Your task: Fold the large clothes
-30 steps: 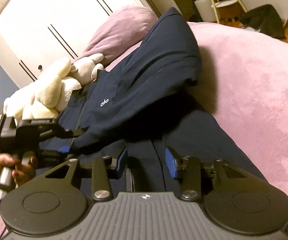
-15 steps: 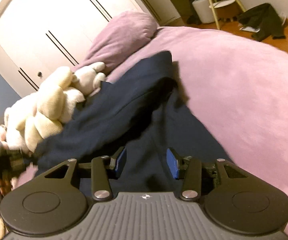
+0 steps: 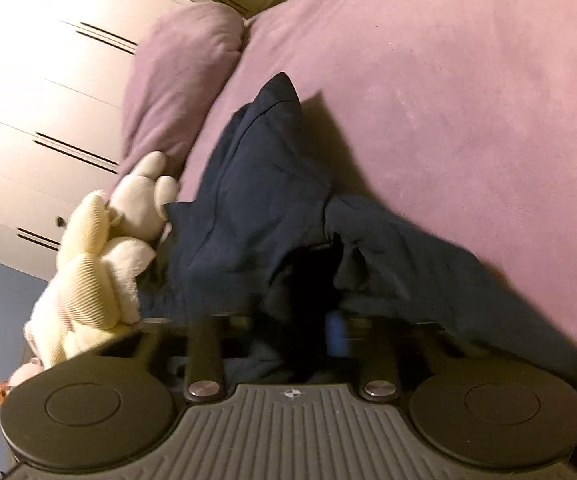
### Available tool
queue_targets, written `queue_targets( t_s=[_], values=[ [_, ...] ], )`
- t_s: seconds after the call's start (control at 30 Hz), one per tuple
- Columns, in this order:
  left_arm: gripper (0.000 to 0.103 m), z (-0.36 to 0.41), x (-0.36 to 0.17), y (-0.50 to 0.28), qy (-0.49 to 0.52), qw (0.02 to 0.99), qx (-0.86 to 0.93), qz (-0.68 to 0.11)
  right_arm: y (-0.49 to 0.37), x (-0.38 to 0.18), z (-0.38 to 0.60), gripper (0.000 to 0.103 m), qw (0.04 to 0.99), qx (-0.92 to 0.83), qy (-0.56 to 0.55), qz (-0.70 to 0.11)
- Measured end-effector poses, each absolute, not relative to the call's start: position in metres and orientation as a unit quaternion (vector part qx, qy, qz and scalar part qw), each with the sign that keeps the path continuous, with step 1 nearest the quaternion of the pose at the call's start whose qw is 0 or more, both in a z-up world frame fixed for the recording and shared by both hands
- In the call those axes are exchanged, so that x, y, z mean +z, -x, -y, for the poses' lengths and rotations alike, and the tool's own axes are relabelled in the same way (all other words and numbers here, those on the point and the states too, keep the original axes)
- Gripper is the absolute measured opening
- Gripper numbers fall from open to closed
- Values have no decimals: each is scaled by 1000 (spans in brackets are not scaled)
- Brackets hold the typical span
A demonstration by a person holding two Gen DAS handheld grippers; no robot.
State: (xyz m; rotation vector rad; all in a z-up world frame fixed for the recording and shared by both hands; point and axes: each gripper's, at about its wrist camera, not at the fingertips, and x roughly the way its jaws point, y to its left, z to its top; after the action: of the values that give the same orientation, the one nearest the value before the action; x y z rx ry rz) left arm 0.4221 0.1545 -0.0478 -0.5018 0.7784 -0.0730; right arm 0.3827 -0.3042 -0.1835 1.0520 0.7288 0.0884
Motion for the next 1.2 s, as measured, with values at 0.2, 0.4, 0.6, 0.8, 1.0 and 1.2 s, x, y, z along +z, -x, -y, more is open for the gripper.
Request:
queue_targets(
  t_s=[0.2, 0.4, 0.6, 0.8, 1.0, 1.2],
  values=[
    [11, -113, -85, -441, 113, 910, 6, -399, -382, -164, 309, 10, 879, -12, -384, -284],
    [13, -106, -98, -441, 61, 912, 24, -405, -378, -169, 287, 12, 915, -10, -280, -291],
    [19, -114, -68, -423, 9, 932, 63, -357, -356, -148, 285, 22, 923, 6, -246, -295],
    [38, -109, -60, -414, 20, 941, 47, -334, -323, -123, 278, 22, 948, 14, -191, -256],
    [39, -69, -97, -435, -14, 934, 38, -355, -376, -121, 221, 14, 954, 45, -109, -274],
    [48, -68, -121, -446, -60, 937, 61, -339, -416, -162, 185, 10, 955, 27, -38, -294]
  ],
)
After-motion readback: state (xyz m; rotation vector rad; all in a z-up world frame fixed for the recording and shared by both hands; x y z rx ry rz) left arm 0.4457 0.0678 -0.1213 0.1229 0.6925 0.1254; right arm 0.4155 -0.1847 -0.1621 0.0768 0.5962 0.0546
